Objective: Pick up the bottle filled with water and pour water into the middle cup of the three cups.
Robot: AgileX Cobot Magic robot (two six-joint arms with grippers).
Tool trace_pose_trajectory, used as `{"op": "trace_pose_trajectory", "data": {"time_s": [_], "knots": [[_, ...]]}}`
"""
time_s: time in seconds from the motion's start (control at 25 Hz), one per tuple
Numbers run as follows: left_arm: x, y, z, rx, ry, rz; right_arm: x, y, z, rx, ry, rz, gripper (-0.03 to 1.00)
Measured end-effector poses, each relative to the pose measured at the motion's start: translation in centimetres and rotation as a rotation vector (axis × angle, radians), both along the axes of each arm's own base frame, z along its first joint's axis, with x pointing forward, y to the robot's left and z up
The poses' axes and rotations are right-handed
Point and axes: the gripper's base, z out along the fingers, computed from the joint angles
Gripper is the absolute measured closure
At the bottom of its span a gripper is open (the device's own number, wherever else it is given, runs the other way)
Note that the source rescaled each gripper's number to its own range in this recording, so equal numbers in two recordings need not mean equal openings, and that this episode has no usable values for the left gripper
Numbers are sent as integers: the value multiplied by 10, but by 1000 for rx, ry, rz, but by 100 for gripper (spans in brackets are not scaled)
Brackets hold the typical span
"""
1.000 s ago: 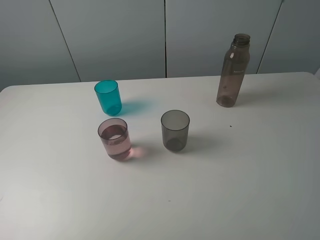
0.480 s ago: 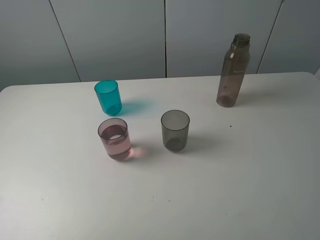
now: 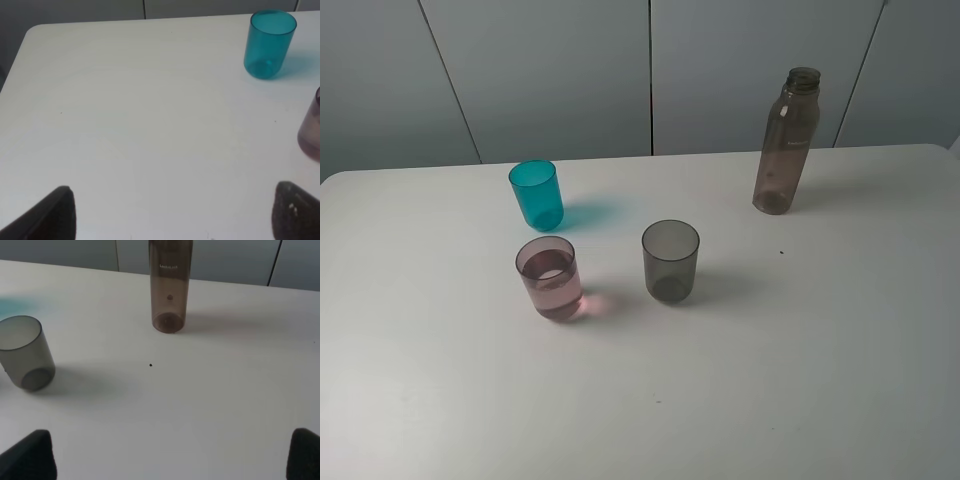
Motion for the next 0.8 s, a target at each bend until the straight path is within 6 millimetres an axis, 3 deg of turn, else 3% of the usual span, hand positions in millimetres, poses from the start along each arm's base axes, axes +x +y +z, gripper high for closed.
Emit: {"op": "trace_pose_trajectory", "data": {"time_s": [0.8], "knots": [[0, 0, 0, 0, 0, 0, 0, -2, 0, -14, -1, -14, -3]]}}
